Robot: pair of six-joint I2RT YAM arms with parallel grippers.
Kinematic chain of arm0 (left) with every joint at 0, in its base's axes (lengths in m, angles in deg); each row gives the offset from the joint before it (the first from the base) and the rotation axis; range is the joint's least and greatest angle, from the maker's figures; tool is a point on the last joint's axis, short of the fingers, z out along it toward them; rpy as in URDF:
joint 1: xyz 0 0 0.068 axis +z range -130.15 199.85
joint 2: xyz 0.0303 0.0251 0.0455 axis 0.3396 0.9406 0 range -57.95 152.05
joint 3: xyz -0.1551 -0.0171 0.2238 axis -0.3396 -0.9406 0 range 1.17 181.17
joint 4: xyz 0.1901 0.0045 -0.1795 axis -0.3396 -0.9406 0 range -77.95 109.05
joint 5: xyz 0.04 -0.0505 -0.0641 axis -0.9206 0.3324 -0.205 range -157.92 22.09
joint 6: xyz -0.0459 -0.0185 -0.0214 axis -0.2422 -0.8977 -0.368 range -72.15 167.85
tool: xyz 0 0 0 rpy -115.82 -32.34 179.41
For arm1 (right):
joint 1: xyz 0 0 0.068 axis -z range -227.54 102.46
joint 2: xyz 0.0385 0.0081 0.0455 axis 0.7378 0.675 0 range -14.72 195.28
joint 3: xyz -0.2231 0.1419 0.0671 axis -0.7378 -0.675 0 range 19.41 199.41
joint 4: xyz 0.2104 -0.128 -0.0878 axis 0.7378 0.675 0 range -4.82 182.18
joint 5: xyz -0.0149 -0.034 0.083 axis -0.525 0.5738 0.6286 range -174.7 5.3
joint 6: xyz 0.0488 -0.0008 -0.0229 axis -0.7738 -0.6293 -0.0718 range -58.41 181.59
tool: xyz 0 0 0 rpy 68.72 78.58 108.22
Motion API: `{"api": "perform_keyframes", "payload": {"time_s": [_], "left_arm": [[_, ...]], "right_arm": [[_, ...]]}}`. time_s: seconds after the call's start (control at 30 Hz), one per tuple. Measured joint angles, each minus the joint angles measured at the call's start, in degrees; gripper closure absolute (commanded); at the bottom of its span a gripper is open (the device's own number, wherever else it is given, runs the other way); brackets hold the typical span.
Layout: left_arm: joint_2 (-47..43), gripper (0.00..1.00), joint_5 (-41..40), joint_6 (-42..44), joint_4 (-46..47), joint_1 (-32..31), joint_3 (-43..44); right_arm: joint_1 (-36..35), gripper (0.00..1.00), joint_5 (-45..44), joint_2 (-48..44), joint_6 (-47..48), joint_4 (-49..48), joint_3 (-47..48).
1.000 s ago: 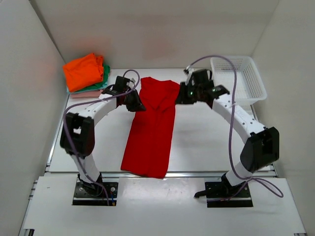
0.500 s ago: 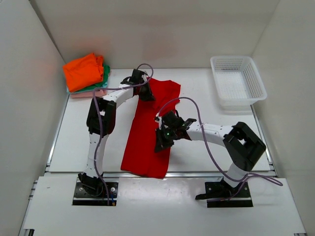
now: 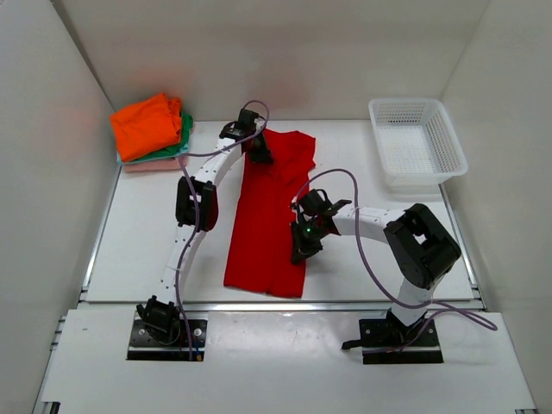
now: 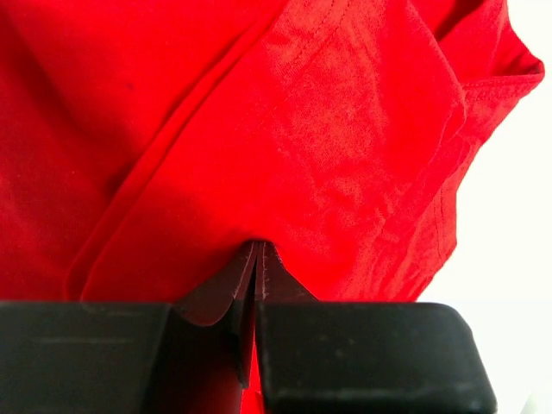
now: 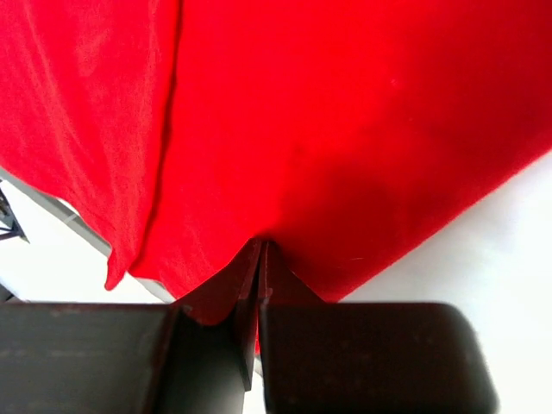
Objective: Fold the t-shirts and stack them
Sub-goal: Rotate the tshirt 90 degrees, then grab the bottom of the folded rectangular tshirt with both arms
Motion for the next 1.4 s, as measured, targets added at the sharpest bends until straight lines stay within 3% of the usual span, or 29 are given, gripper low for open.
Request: {"api": "perform_keyframes", "payload": {"time_s": [0.2, 0.47, 0.6, 0.63, 0.67, 0.73, 0.8, 0.9, 1.0, 1.1, 1.23, 1.4], "left_arm": [[-2.9, 0.85, 1.1, -2.7, 4.3, 1.6, -6.5], [-3.0, 0.73, 3.6, -3.1, 3.4, 3.5, -2.1], [-7.3, 0.76, 9.6, -3.8, 5.2, 5.2, -5.0], [-10.2, 0.85, 10.7, -3.3, 4.8, 5.4, -7.5], [-14.2, 0.91, 11.3, -2.2, 4.2, 5.7, -11.3], [-25.4, 0.92, 10.8, 0.5, 3.1, 6.0, -22.5], [-40.9, 0.76, 9.3, 3.5, 3.1, 5.8, -40.1], [-62.9, 0.67, 8.0, 5.9, 4.6, 4.2, -64.3], [-82.8, 0.63, 6.9, 6.6, 4.8, 0.9, -88.8], [-93.6, 0.59, 6.6, 4.7, 4.7, -2.3, -107.7], [-102.5, 0.59, 5.7, -1.8, 6.7, -4.7, -124.2], [-108.5, 0.55, 5.4, -6.2, 10.8, -5.0, -130.0]], "right_arm": [[1.8, 1.0, -0.2, 1.6, 3.6, 3.0, 2.7], [4.8, 1.0, -3.0, 3.3, 10.3, 6.4, 8.9], [6.5, 0.82, -4.9, 2.3, 12.1, 7.9, 14.9], [7.0, 0.79, -5.4, 1.2, 12.2, 8.0, 15.9], [7.3, 0.8, -5.8, -0.3, 11.9, 8.0, 16.1], [7.8, 0.82, -6.5, -4.3, 10.4, 8.4, 15.3], [7.8, 0.76, -7.7, -9.1, 8.1, 8.7, 12.4], [6.1, 0.72, -10.1, -16.5, 2.9, 10.0, 5.3], [2.6, 0.68, -11.0, -22.7, -4.3, 10.8, -3.7], [-1.1, 0.64, -10.9, -27.5, -12.6, 11.2, -12.9], [-3.4, 0.61, -10.3, -30.8, -21.4, 9.9, -21.0], [-3.6, 0.6, -8.9, -31.2, -27.4, 5.1, -25.2]]}}
